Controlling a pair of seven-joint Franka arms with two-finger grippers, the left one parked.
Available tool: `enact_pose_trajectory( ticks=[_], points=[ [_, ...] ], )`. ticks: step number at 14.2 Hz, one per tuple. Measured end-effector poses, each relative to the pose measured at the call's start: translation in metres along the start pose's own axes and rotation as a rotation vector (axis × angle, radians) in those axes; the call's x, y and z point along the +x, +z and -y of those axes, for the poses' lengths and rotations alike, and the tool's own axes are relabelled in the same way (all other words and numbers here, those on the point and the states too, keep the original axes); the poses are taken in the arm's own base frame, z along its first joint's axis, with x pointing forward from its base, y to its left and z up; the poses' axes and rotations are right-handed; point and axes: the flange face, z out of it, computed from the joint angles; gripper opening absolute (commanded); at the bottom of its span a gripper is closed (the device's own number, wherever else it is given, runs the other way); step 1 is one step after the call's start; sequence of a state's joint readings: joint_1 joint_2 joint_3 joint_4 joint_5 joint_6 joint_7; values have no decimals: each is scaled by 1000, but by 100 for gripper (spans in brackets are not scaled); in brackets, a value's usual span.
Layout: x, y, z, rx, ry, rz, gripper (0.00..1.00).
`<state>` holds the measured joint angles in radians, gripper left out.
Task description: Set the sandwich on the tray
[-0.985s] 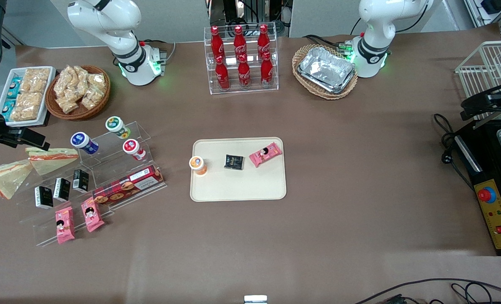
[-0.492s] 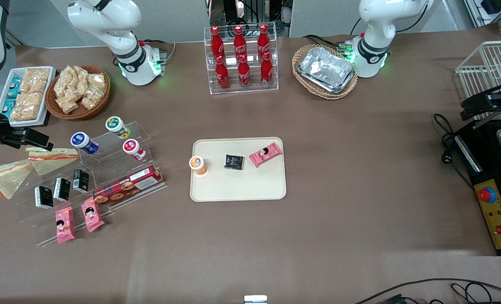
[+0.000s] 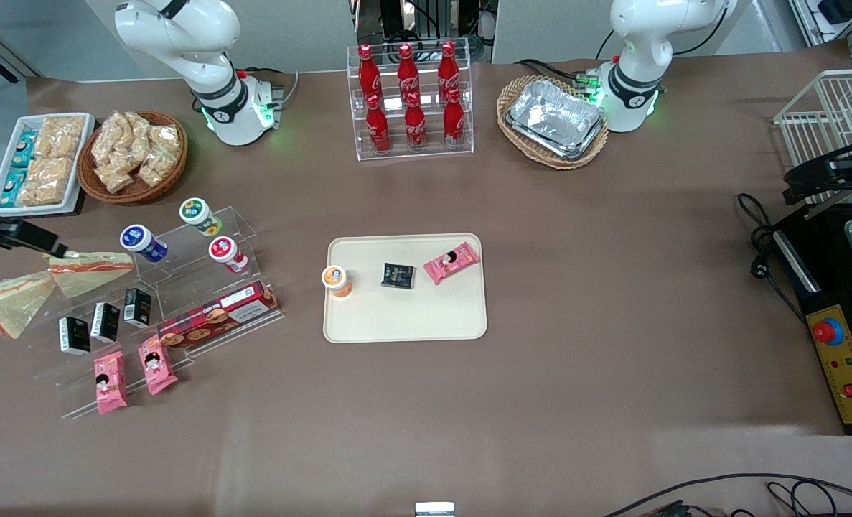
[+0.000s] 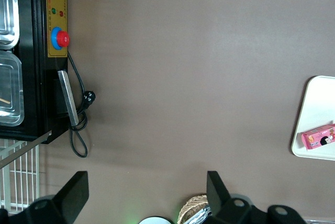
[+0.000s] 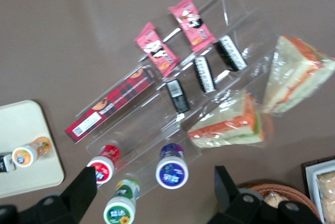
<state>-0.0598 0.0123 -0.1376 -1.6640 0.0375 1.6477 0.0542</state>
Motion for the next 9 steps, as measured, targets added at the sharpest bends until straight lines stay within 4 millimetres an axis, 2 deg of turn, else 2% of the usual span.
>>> enact_pose_trajectory(
  ticks=[3,9],
  points=[
    [1,-6,-38,2,68,-11,100],
    [-1,-15,-92,2,103,-30,100]
  ],
)
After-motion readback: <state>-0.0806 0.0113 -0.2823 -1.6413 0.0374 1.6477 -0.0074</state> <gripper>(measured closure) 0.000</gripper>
